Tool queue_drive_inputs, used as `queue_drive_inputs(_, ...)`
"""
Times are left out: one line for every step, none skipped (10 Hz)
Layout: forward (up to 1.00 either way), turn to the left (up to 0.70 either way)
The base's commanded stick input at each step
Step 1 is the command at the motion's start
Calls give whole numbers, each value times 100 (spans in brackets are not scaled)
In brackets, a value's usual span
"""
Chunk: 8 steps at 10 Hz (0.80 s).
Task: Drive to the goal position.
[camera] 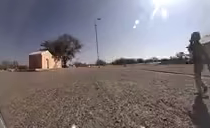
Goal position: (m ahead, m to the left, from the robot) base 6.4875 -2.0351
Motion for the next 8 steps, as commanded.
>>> queue_drive_inputs(70, 0)
queue_drive_inputs(70, 0)
queue_drive_inputs(70, 0)
queue_drive_inputs(70, 0)
queue_drive_inputs(70, 0)
queue_drive_inputs(70, 0)
queue_drive_inputs(70, 0)
queue_drive_inputs(70, 0)
